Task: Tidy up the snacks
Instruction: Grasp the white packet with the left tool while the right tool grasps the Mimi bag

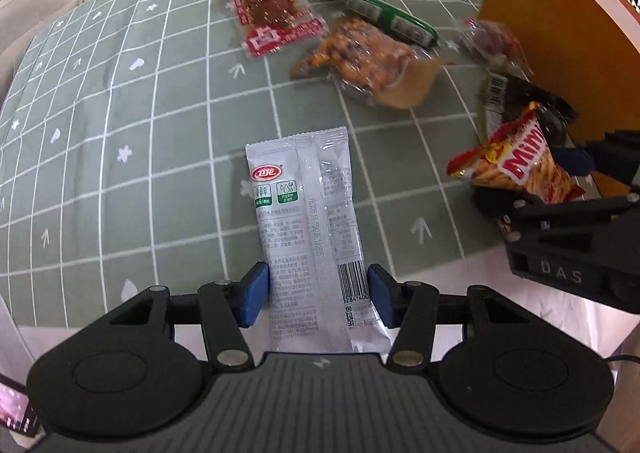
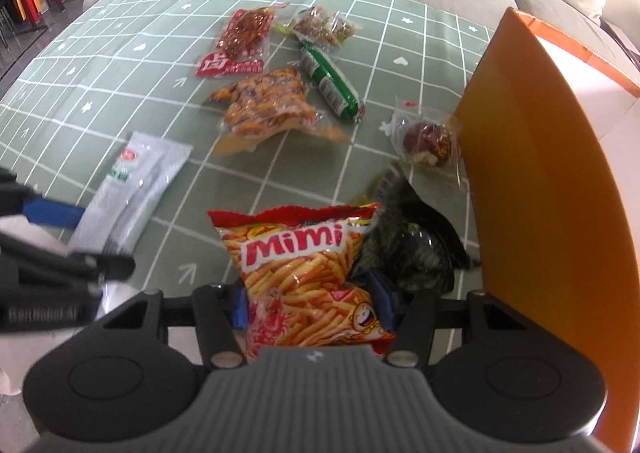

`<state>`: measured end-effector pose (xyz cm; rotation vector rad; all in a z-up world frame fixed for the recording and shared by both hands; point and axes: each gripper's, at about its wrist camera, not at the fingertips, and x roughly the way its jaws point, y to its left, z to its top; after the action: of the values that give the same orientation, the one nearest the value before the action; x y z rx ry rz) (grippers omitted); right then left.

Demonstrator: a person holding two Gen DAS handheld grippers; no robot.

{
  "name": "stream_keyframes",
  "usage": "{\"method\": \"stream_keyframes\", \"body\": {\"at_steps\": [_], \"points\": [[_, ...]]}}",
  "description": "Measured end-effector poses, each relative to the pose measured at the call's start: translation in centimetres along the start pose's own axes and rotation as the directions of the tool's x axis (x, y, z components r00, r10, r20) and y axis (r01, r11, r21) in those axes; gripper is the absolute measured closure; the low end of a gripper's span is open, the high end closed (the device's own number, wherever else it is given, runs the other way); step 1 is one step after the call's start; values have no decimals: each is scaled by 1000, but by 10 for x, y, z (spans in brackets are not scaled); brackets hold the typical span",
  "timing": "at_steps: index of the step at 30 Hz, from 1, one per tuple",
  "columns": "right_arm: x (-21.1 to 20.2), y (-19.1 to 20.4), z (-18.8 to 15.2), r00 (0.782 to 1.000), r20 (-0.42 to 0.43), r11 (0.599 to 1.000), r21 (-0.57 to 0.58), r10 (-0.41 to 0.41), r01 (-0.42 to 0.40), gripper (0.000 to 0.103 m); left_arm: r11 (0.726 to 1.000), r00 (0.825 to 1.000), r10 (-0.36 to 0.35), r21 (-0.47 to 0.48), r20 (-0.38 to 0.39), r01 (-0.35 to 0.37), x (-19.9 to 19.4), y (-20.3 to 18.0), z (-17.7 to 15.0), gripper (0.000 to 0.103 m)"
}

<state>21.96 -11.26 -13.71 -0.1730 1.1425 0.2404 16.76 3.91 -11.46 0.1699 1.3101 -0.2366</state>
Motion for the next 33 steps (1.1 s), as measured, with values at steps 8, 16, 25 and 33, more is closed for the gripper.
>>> {"method": "stream_keyframes", "body": {"at_steps": [8,16,25,33], "points": [[-8,1,-23,999,35,999,-17,28,-27,41,995,987,27,-95,161,-12,-3,-4,-23,16],[-3,-5,-31,999,37,999,-2,37,-37,32,991,977,76,-126,198,-52,-1,-7,-18,9],[-1,-10,-32,998,40,999,3,47,-48,32,993,974,59,-114,220,-34,1,-10,-20,19],[-1,-8,-32,998,38,999,-5,49,-49,34,998,971,35,-67,238,-19,-2,-17,-23,44]]}}
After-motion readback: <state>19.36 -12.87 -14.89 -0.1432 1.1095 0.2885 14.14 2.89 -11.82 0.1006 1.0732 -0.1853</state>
